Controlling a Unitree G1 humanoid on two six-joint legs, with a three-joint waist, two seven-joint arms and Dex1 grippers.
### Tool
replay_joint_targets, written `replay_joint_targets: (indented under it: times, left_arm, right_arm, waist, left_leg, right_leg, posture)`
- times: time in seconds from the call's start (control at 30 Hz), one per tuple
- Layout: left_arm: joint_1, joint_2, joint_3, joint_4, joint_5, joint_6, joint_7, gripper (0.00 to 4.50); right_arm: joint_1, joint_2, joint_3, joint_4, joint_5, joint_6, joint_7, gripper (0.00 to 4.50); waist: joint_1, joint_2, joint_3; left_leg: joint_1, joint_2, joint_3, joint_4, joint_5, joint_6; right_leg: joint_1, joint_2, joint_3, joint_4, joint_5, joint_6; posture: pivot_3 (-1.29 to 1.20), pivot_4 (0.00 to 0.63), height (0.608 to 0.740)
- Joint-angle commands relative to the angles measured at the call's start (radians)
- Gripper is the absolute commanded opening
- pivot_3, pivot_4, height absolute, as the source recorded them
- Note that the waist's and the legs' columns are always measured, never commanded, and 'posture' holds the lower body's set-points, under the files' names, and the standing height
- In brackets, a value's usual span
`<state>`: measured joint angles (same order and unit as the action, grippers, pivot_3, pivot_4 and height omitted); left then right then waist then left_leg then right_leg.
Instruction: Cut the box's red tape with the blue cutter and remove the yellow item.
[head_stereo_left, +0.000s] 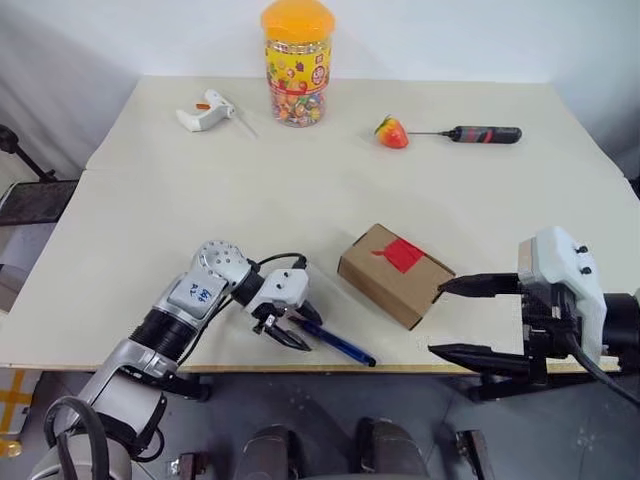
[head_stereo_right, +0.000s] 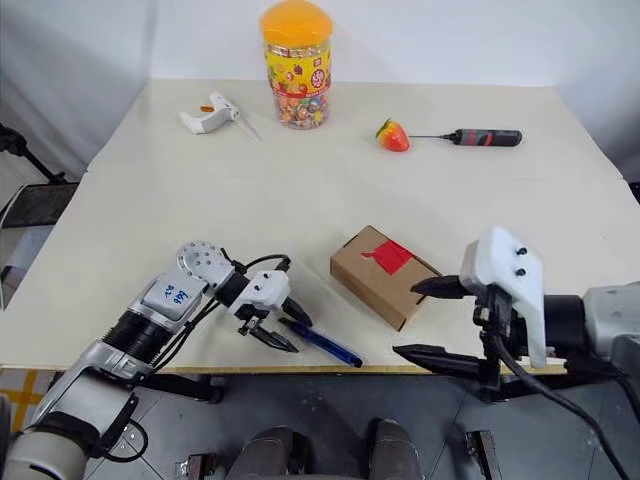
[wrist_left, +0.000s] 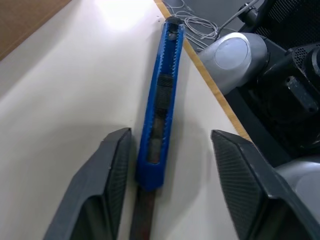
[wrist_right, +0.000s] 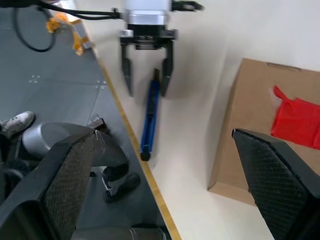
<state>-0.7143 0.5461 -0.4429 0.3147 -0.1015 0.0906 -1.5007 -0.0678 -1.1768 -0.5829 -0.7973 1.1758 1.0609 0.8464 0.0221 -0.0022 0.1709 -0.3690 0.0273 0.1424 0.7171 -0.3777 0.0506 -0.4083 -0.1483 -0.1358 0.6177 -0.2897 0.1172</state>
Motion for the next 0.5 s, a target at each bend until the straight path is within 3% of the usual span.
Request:
replay_joint_targets:
  times: [0.03, 0.27, 0.4, 0.5]
  left_arm:
    - [0.034, 0.011, -0.055, 0.047, 0.057, 0.017, -0.032, 2.74]
    - [0.035, 0.009, -0.063, 0.049, 0.062, 0.017, -0.034, 2.74]
    - [0.033, 0.009, -0.064, 0.051, 0.065, 0.009, -0.032, 1.87]
    - [0.031, 0.009, -0.068, 0.052, 0.064, 0.019, -0.038, 1.87]
  right_arm:
    - [0.044, -0.008, -0.062, -0.013, -0.045, -0.049, 0.063, 4.50]
    - [0.119, -0.013, -0.100, 0.000, -0.115, -0.078, 0.114, 4.50]
    - [0.123, -0.013, -0.100, 0.003, -0.129, -0.087, 0.121, 4.50]
    - [0.120, -0.013, -0.095, 0.006, -0.134, -0.088, 0.119, 4.50]
  waist:
    - [0.000, 0.000, 0.000]
    - [0.001, 0.000, 0.000]
    - [-0.001, 0.000, 0.000]
    - [-0.002, 0.000, 0.000]
  left_leg:
    - [0.000, 0.000, 0.000, 0.000, 0.000, 0.000]
    - [0.000, 0.000, 0.000, 0.000, 0.000, 0.000]
    - [0.000, 0.000, 0.000, 0.000, 0.000, 0.000]
    - [0.000, 0.000, 0.000, -0.001, 0.000, 0.000]
  right_leg:
    - [0.000, 0.000, 0.000, 0.000, 0.000, 0.000]
    - [0.000, 0.000, 0.000, 0.000, 0.000, 0.000]
    - [0.000, 0.000, 0.000, 0.000, 0.000, 0.000]
    - [0.000, 0.000, 0.000, -0.001, 0.000, 0.000]
  posture:
    - [0.00, 0.150, 0.740]
    - [0.00, 0.150, 0.740]
    - [0.00, 0.150, 0.740]
    - [0.00, 0.150, 0.740]
